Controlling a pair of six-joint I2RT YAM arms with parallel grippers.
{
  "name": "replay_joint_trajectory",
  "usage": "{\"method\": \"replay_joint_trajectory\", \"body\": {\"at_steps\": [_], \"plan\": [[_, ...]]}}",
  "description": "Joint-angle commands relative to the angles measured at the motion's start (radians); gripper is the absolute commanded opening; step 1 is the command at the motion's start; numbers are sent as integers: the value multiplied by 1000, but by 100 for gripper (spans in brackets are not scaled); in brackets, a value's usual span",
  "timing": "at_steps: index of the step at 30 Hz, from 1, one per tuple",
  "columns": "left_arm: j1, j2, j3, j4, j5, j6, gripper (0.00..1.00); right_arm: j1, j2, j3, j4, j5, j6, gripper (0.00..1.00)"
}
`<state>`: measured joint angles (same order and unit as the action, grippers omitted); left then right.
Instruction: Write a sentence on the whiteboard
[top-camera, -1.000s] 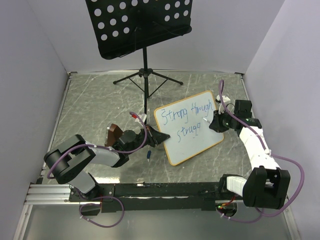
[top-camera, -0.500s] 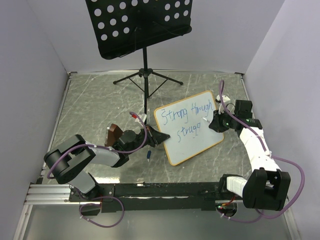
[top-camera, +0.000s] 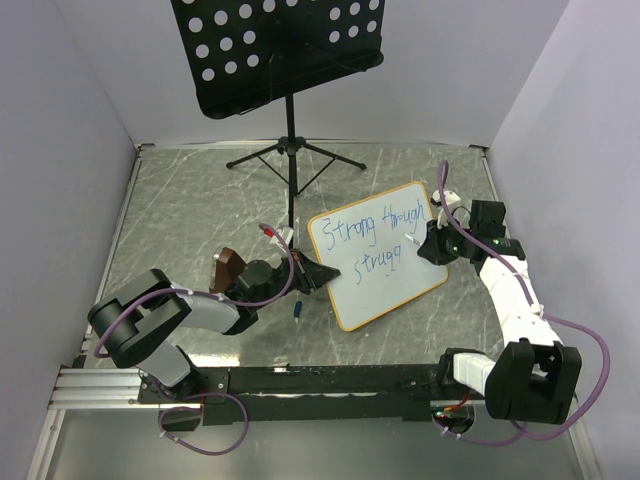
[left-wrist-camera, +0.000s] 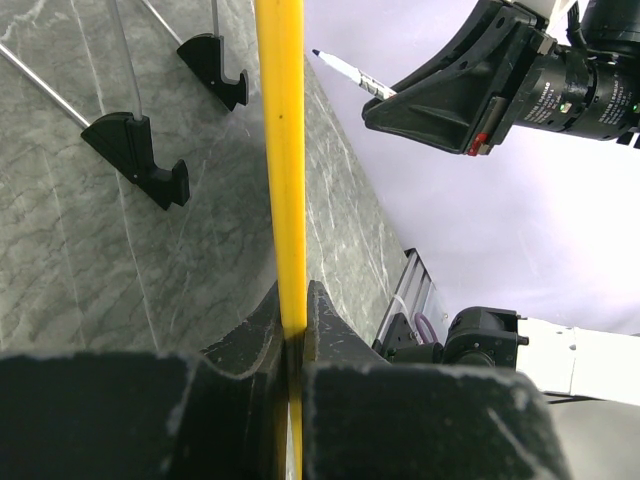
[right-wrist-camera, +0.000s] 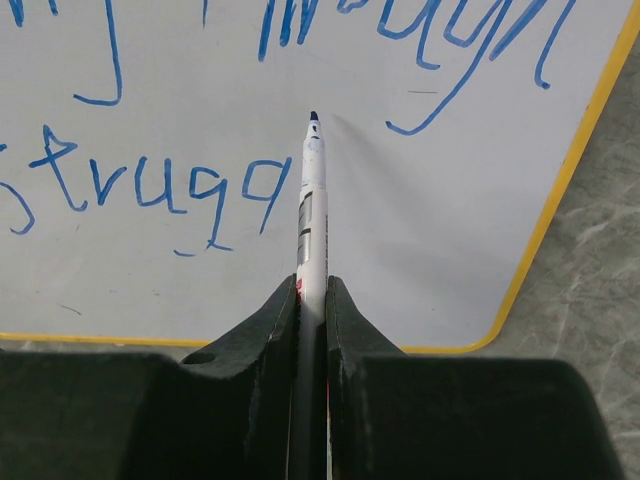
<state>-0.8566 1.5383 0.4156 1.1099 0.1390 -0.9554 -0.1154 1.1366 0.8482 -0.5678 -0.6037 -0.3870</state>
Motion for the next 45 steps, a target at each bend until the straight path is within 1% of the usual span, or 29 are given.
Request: {"method": "replay_joint_trajectory", "body": {"at_steps": [1,15,27,45], "plan": [[-4,-7,26,114,45,32,1,5,-32,-5,29,-25,-18,0],[-4,-3,25,120,47,30,1,3,-6,0,42,-27,-19,0],[-2,0,28,123,50,29,1,6,49,2,60,7,-9,0],[-1,-1,26,123,40,30,1,5,-14,-55,-106,1,-167,0]]}}
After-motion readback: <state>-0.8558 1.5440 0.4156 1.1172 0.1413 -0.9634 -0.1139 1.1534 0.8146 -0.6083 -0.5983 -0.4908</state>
